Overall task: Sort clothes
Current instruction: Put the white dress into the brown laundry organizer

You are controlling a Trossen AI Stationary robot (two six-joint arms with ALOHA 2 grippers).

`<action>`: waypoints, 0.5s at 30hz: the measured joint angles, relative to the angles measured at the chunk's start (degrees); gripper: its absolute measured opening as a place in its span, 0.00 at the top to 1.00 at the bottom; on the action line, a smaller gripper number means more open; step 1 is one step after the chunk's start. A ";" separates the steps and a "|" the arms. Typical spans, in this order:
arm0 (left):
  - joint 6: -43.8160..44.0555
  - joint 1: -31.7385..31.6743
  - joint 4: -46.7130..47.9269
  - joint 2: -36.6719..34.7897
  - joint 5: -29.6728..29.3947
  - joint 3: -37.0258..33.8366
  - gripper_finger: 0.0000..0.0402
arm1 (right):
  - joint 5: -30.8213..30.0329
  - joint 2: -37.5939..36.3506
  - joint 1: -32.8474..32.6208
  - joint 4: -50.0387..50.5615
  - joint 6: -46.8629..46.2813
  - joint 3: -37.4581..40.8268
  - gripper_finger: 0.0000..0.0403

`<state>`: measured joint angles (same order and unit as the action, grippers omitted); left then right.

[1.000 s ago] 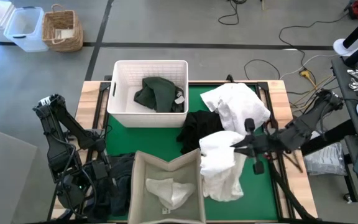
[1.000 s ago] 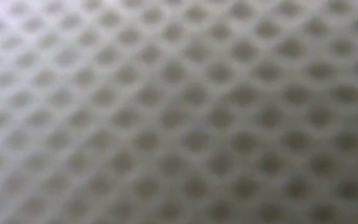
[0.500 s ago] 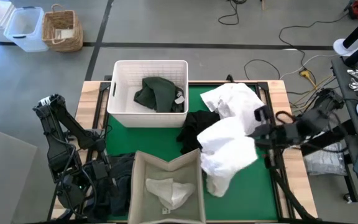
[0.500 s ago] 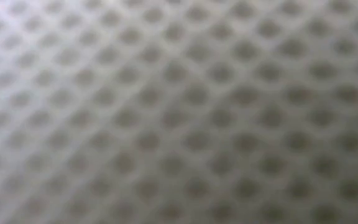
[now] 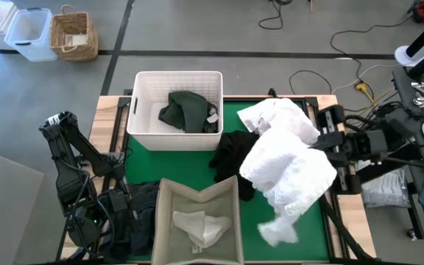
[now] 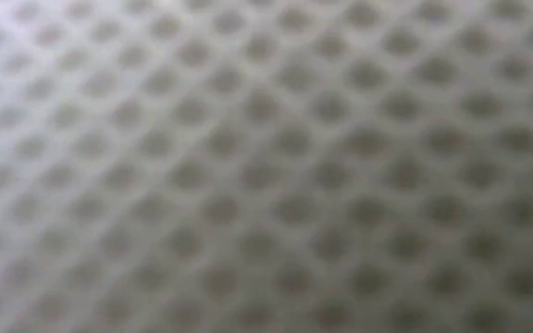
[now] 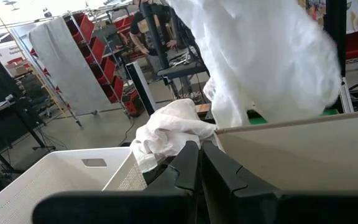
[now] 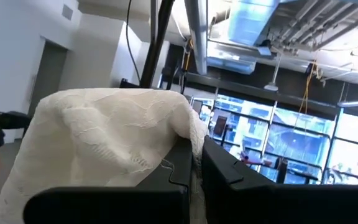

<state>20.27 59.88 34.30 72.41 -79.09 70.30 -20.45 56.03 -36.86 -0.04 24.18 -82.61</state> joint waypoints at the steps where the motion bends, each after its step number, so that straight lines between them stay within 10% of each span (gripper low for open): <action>1: 0.00 0.00 0.01 0.00 0.00 0.00 1.00 | 0.00 1.08 0.00 0.95 0.51 -1.98 0.98; 15: 0.00 -0.01 0.04 -0.01 0.00 0.00 1.00 | 0.75 16.75 0.04 3.32 8.74 -27.01 0.98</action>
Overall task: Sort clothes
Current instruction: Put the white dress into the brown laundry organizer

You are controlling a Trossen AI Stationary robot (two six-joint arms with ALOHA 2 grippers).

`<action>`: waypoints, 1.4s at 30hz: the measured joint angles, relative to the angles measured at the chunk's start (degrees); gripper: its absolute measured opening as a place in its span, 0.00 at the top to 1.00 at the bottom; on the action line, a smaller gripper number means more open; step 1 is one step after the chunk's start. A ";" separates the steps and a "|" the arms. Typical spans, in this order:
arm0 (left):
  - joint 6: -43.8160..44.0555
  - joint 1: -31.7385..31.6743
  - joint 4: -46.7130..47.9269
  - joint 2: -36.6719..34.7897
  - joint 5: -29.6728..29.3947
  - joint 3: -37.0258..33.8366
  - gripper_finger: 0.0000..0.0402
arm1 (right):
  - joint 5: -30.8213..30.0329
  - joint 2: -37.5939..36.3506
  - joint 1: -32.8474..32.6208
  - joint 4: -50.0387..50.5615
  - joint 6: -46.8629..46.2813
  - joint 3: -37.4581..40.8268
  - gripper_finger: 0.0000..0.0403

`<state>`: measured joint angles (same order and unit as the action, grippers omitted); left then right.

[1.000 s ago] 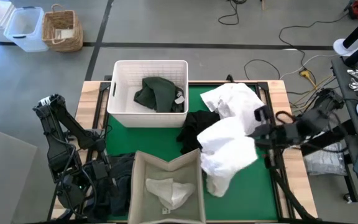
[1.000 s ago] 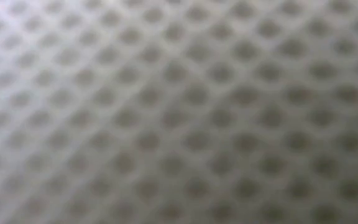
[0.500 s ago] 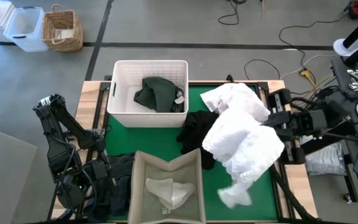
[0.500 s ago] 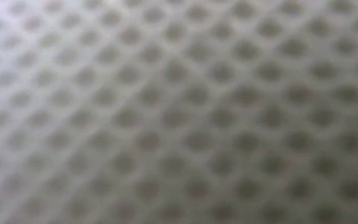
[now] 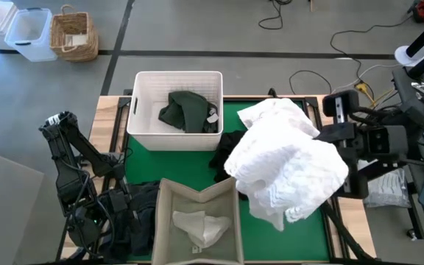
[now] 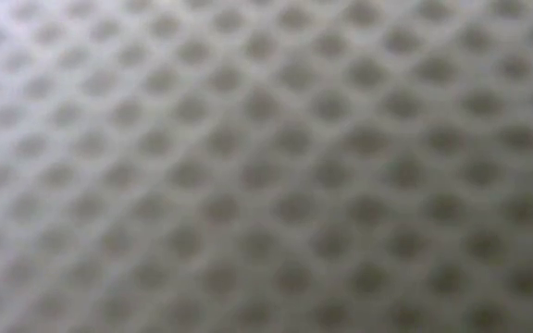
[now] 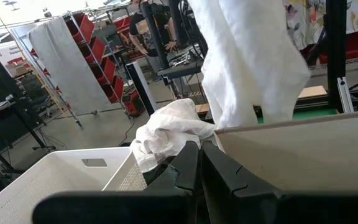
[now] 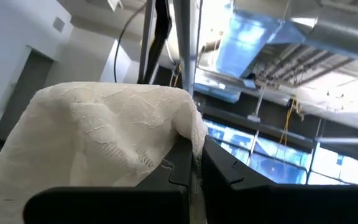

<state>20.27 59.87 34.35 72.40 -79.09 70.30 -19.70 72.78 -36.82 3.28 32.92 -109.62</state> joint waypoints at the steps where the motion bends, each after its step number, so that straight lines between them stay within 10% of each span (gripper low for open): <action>1: 0.00 -0.02 0.00 0.00 0.00 0.00 1.00 | 0.57 1.15 0.00 0.34 0.35 -1.94 0.98; 15: -0.22 -0.02 0.05 0.02 -0.04 -0.33 1.00 | 2.97 14.38 3.39 9.93 -3.43 -25.22 0.98; 42: -5.45 -0.08 -0.22 0.00 -2.16 0.15 1.00 | 21.09 26.16 18.39 -16.80 -14.22 -25.42 0.98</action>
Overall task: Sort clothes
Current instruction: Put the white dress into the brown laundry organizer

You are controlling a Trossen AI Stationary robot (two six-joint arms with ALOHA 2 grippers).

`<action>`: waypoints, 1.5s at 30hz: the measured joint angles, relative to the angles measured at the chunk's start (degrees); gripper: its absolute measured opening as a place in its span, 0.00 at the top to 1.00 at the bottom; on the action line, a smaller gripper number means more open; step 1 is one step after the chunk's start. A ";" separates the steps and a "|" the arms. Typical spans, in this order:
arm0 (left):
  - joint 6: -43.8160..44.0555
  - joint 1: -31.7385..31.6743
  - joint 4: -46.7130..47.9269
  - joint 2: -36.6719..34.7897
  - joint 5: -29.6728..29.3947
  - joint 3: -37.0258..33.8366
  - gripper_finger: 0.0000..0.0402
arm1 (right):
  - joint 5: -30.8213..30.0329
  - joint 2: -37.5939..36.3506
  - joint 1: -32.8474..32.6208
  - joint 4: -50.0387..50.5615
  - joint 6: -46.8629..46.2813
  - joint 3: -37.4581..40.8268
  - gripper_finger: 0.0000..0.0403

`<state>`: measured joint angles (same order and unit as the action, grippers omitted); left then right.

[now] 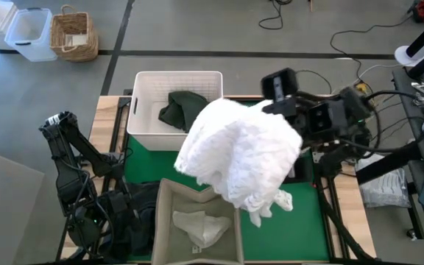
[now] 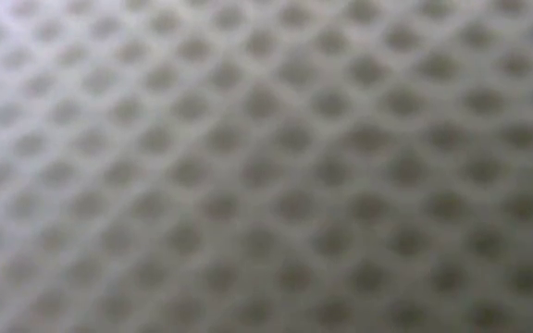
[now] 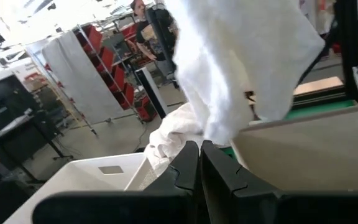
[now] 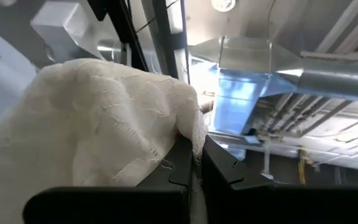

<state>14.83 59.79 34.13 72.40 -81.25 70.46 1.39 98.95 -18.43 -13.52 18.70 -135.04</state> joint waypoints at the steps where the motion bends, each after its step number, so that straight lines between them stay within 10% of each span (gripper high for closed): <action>1: -0.19 0.00 0.00 0.00 -0.63 0.00 1.00 | 0.67 0.68 0.38 -1.06 -1.13 0.00 0.98; 34: -3.38 5.17 -1.34 -0.09 -2.25 2.06 1.00 | 0.90 11.10 5.60 -4.28 -28.37 0.24 0.97; 45: -0.49 8.89 -1.77 -0.09 -2.21 2.19 1.00 | 9.15 12.29 2.06 -2.71 -34.91 0.31 0.97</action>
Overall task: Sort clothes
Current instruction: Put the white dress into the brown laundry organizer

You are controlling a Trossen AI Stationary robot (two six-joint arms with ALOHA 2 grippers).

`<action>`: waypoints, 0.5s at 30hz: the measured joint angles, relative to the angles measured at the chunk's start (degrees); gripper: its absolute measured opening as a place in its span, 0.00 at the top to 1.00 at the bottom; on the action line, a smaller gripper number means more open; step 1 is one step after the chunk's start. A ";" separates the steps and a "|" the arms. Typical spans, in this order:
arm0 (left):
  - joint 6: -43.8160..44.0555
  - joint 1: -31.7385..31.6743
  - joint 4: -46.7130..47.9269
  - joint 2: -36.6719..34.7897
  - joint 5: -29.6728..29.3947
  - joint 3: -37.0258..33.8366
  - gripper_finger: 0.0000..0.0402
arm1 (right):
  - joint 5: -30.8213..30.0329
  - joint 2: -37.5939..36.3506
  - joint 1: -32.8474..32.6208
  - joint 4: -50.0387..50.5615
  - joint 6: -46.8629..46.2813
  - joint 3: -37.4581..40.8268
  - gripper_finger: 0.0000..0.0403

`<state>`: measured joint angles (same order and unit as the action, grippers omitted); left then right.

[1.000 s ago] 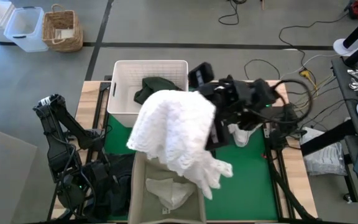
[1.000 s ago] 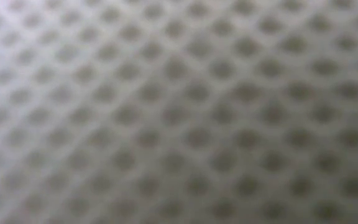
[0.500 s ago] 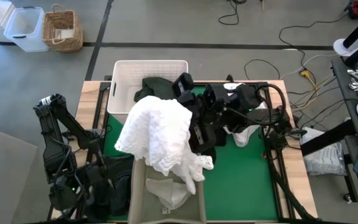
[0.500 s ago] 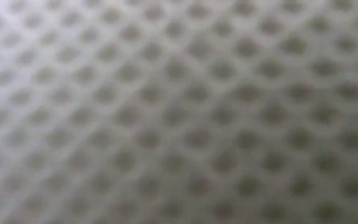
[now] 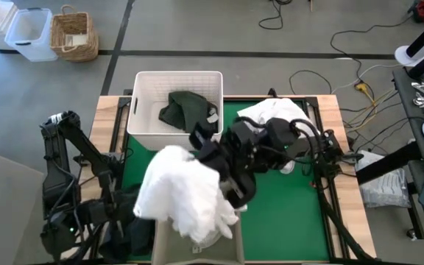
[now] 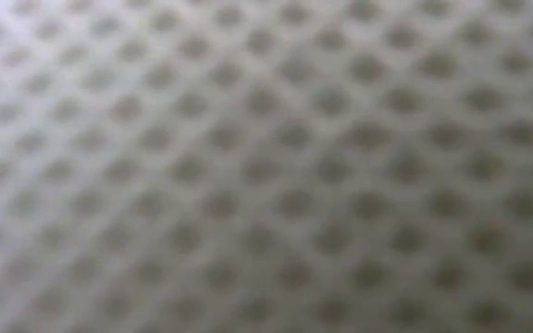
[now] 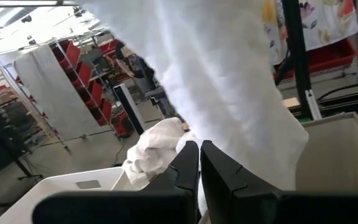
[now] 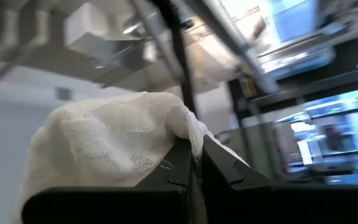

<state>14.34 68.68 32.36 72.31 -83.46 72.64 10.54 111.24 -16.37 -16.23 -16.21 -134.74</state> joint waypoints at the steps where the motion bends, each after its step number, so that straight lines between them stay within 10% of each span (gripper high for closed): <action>1: 0.16 0.03 0.00 0.00 0.00 0.00 1.00 | 1.56 0.00 -0.39 0.04 -0.78 0.00 0.97; 15: -0.32 -0.01 -0.26 0.09 -0.66 0.00 1.00 | 5.79 -0.22 -5.21 6.89 3.41 -0.21 0.97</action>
<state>14.02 68.66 32.10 72.40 -84.12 72.64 16.32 111.02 -21.58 -9.34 -12.80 -134.95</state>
